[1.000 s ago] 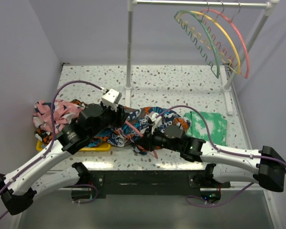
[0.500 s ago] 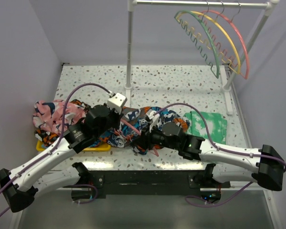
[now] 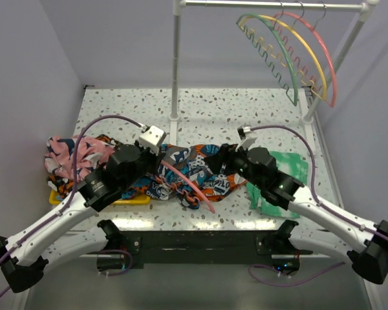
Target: Place the shorts on the hanger
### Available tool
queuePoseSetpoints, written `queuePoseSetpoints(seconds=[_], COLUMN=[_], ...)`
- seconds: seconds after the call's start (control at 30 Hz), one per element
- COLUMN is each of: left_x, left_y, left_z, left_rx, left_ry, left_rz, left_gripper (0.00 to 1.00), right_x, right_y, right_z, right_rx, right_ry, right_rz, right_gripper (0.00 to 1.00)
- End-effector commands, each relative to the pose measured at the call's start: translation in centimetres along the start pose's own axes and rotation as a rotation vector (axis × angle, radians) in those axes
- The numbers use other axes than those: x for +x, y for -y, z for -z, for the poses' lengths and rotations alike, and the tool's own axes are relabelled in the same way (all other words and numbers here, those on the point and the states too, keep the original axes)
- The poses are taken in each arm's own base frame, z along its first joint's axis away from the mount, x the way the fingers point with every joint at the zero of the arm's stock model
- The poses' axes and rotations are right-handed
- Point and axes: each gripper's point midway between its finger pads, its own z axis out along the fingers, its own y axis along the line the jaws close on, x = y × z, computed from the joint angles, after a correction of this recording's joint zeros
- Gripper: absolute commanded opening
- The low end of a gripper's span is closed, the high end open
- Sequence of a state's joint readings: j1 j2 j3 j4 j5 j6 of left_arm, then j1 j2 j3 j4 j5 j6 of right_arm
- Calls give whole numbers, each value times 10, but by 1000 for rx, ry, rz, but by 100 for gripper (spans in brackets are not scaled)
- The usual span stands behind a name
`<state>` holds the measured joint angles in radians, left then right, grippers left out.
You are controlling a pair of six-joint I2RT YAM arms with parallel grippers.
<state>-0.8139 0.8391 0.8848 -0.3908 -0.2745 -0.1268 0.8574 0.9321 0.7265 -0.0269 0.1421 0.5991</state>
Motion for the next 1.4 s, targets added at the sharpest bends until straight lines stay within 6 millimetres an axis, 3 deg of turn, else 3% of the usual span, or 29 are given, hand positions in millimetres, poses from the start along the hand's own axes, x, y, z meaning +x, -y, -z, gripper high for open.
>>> queuePoseSetpoints(seconds=[0.0,0.1,0.17,0.2,0.27,0.47,0.57,0.63,0.7,0.73,0.77,0.8,0.9,1.0,1.03,1.37], left_x=[-26,-30,-31,-33,-34,-38,-40,-40,-40,-40,-40,-41,-44,-48,-51,-76], left_y=[5,7,7,8,9,8,6,4,2,1,1,-2,-10,-21,-24,-55], left_z=[12,16,18,19,20,25,27,27,26,26,25,24,20,15,14,13], left_rx=[45,66,69,77,84,90,84,72,59,52,46,30,-27,-103,-122,-321], left_ry=[94,118,121,128,133,151,155,155,155,155,155,157,160,165,171,270], left_rz=[-1,-8,-18,-19,-28,-35,-38,-37,-37,-33,-28,-23,-4,13,18,81], left_gripper=[0,0,0,0,0,0,0,0,0,0,0,0,0,0,0,0], right_x=[53,78,79,98,106,133,144,148,149,150,147,145,128,115,114,91], right_y=[-9,-20,-30,-28,-43,-28,-8,11,24,30,37,40,50,54,65,56], right_z=[-26,-47,-56,-62,-68,-90,-96,-90,-85,-82,-78,-75,-62,-47,-42,1], right_rx=[-124,-172,-171,-122,-128,-48,43,129,187,211,247,266,317,286,297,192], right_ry=[-226,-320,-321,-357,-367,-402,-417,-428,-432,-435,-430,-425,-385,-364,-363,-345], right_rz=[-73,-34,40,90,163,226,255,267,275,276,282,287,282,195,169,54], right_gripper=[65,62,62,64,65,68,66,63,52,44,24,16,1,0,0,0])
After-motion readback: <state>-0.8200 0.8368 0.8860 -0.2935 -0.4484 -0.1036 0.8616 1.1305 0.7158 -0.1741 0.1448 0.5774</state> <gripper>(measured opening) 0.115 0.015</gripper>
